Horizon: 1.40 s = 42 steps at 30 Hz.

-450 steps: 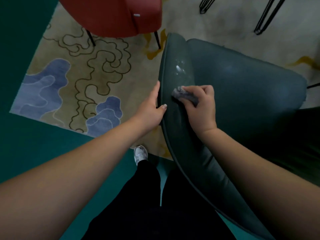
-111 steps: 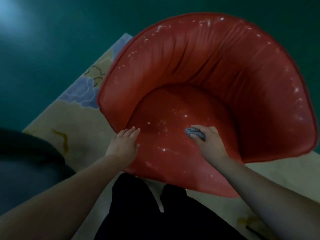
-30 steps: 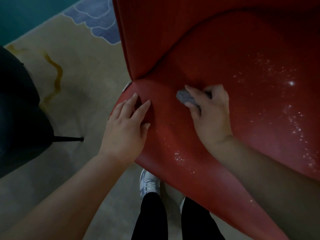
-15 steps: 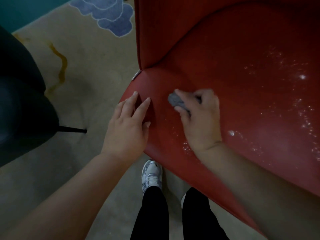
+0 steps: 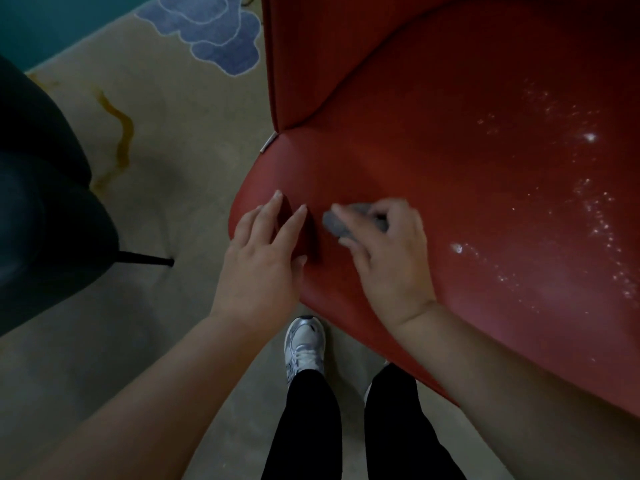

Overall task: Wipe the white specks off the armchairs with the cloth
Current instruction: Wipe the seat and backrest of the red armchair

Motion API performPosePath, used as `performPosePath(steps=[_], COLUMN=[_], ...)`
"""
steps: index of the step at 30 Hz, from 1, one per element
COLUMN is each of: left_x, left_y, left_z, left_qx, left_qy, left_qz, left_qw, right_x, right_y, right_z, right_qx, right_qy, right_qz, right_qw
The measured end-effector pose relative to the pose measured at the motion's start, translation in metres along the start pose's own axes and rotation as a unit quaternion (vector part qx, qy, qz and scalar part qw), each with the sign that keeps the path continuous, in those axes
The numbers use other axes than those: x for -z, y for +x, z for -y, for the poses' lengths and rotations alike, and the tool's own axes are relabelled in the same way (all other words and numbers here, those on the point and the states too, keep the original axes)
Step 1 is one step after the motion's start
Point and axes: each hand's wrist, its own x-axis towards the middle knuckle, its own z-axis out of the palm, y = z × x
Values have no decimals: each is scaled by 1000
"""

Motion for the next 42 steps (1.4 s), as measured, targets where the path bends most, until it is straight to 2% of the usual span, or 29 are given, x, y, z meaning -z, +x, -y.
performPosePath(steps=[2, 4, 10, 16, 19, 21, 26, 30, 32, 35, 38, 42], left_x=[-1, -2, -3, -6, -7, -6, -6, -8, -9, -9, -7, -7], left_y=[-2, -2, -3, -3, -3, -3, -4, -3, -2, 0, 4, 15], left_z=[-2, -3, -8, -13, -14, -14, -14, -14, -14, -19, -29, -46], left_qx=[-9, -18, -26, -33, -40, -38, -36, -32, -34, -32, -32, -54], left_qy=[4, 10, 19, 28, 30, 28, 29, 30, 35, 34, 23, 19], left_qz=[3, 1, -2, -8, -12, -10, -6, -8, -6, 2, 5, 18], left_qw=[1000, 1000, 999, 999, 999, 999, 999, 999, 999, 999, 999, 998], right_x=[6, 19, 28, 16, 10, 13, 27, 8, 8, 20, 33, 35], right_y=[-27, -39, -27, -87, -67, -52, -75, -81, -64, -53, -76, -80], right_z=[-3, -18, -28, -8, -7, -17, -27, -8, -11, -30, -39, -38], right_qx=[28, 19, -59, -51, -20, 2, -80, -12, -3, -49, -96, -75], right_qy=[1, -8, -36, -7, -1, -17, -44, -27, -24, -47, -59, -69], right_qz=[33, 49, -53, -17, -6, -26, -58, -20, -28, -69, -79, -51], right_qw=[999, 999, 996, 999, 1000, 1000, 994, 999, 999, 995, 990, 993])
